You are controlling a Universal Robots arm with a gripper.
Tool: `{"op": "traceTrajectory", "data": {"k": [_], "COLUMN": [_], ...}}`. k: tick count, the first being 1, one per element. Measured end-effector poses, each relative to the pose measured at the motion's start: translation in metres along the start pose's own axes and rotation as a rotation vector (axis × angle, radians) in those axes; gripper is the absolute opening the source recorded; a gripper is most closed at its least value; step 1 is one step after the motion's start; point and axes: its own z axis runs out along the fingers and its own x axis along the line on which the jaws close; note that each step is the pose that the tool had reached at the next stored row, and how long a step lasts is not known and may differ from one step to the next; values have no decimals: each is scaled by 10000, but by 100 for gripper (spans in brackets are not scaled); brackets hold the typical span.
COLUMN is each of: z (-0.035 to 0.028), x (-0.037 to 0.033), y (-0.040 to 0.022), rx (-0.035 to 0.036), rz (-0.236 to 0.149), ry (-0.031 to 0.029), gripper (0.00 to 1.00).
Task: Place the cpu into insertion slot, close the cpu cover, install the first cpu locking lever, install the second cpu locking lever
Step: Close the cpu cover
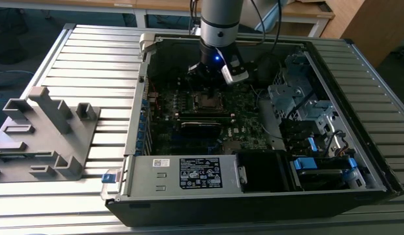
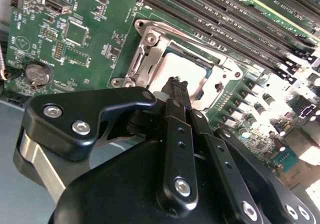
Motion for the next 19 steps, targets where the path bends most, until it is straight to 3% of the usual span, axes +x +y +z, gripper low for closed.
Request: {"op": "traceTrajectory", "data": {"k": [5,19], "z": [27,45], "x": [68,70], "y": [-6,-22], "rx": [0,0], "rz": [0,-7], "ry": [1,0], "gripper": [10,10]}}
